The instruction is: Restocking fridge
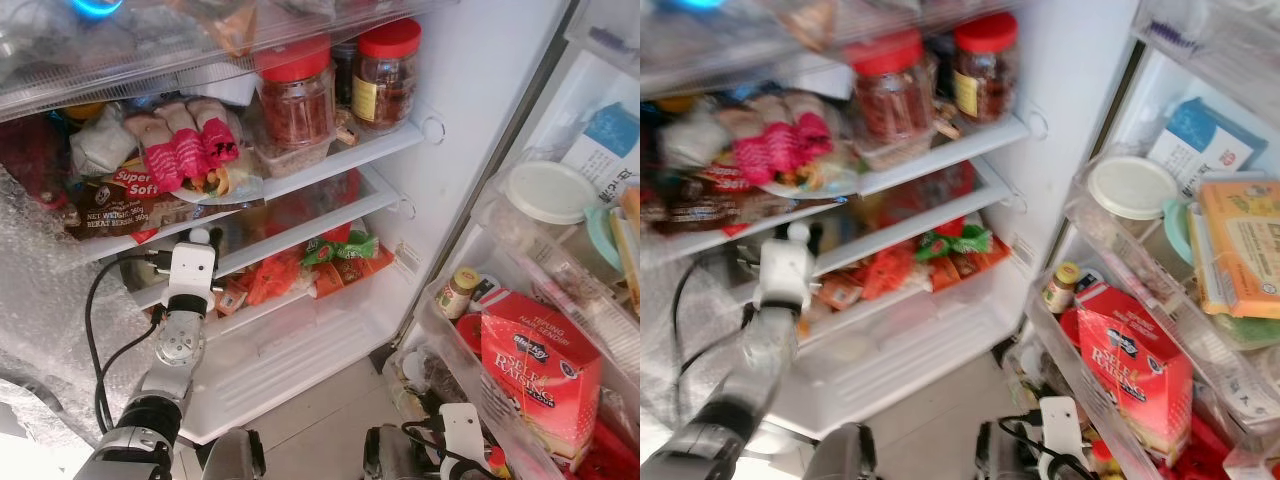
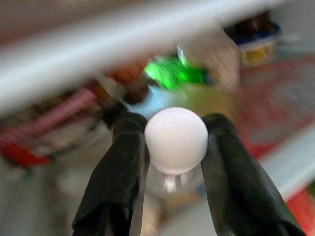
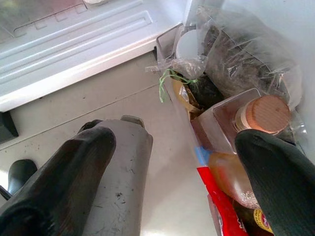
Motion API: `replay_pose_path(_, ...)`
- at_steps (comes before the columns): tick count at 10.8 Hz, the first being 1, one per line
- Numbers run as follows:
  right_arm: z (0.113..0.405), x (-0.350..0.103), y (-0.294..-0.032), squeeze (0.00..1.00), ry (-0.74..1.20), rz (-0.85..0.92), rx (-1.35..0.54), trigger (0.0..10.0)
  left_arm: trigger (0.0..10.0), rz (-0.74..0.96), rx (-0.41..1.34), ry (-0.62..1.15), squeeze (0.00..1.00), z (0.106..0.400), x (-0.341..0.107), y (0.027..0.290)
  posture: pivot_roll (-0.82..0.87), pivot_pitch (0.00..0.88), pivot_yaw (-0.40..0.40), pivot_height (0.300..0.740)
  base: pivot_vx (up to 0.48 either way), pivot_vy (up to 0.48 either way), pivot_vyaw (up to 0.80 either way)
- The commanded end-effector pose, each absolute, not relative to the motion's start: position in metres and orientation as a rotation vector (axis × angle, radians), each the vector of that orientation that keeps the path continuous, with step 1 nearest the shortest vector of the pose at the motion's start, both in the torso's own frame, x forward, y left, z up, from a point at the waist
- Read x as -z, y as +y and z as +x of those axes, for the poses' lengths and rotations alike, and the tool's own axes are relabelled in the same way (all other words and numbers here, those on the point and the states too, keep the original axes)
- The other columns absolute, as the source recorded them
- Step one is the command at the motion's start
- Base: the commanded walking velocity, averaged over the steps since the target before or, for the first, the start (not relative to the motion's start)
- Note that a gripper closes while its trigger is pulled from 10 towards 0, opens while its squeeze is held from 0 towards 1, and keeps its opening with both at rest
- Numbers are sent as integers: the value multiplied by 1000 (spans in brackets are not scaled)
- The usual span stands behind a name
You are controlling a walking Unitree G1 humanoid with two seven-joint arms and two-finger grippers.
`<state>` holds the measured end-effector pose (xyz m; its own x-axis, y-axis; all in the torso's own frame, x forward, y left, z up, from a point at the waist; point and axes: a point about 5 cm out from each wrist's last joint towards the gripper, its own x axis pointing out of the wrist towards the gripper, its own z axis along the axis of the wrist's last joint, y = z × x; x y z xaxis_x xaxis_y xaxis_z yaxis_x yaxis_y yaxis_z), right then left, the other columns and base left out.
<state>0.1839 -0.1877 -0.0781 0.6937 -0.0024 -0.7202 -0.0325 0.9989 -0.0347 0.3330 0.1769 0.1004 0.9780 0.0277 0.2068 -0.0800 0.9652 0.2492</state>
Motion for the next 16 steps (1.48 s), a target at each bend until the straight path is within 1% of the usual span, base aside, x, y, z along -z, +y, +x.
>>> replay_pose_path(1,146,98,-184,0,966,-39,-34,10000,10000,238,3,94,0,310,-43,176,-147,187,-14,633,0,0,0)
replay_pose_path(2,146,98,-184,0,967,-40,-33,10000,10000,214,27,140,0,305,-35,175,-145,184,-13,633,0,0,0)
replay_pose_path(3,146,97,-183,0,966,-38,-34,10000,10000,237,-4,188,0,305,-30,178,-145,183,-10,633,0,0,0)
replay_pose_path(4,146,97,-183,0,965,-36,-32,10000,10000,138,-86,274,0,307,-24,184,-147,185,-10,633,0,0,0)
replay_pose_path(5,146,97,-183,0,966,-37,-32,10000,10000,5,-168,255,0,314,-32,188,-144,185,-11,633,0,0,0)
replay_pose_path(6,146,97,-184,0,966,-39,-30,10000,10000,-63,-201,180,0,330,-52,187,-145,184,-12,633,0,0,0)
replay_pose_path(7,146,97,-184,0,966,-41,-31,10000,10000,-96,-220,149,0,346,-70,183,-149,185,-12,633,0,0,0)
replay_pose_path(8,146,97,-184,0,967,-42,-27,10000,10000,-120,-263,91,0,357,-88,185,-152,186,-12,633,0,0,0)
replay_pose_path(9,146,97,-184,0,967,-43,-28,10000,10000,-119,-260,78,1000,356,-88,185,-148,186,-12,633,0,0,0)
replay_pose_path(11,147,97,-184,0,964,-45,-32,10000,10000,-60,-261,48,1000,350,-85,190,-144,187,-11,633,0,0,0)
replay_pose_path(12,146,97,-184,0,965,-45,-31,10000,10000,-29,-245,-1,1000,347,-87,191,-146,187,-10,633,0,0,0)
replay_pose_path(13,146,98,-183,0,966,-45,-31,10000,10000,63,-145,-86,0,336,-86,185,-142,185,-5,633,0,0,0)
replay_pose_path(14,145,98,-183,0,967,-46,-33,10000,10000,227,58,-193,0,321,-87,166,-141,181,-3,633,0,0,0)
replay_pose_path(15,145,98,-183,0,968,-47,-35,10000,10000,221,122,-208,0,309,-84,157,-143,169,2,633,0,0,0)
replay_pose_path(16,144,98,-183,0,972,-51,-39,10000,10000,178,139,-177,0,297,-74,152,-142,150,4,633,0,0,0)
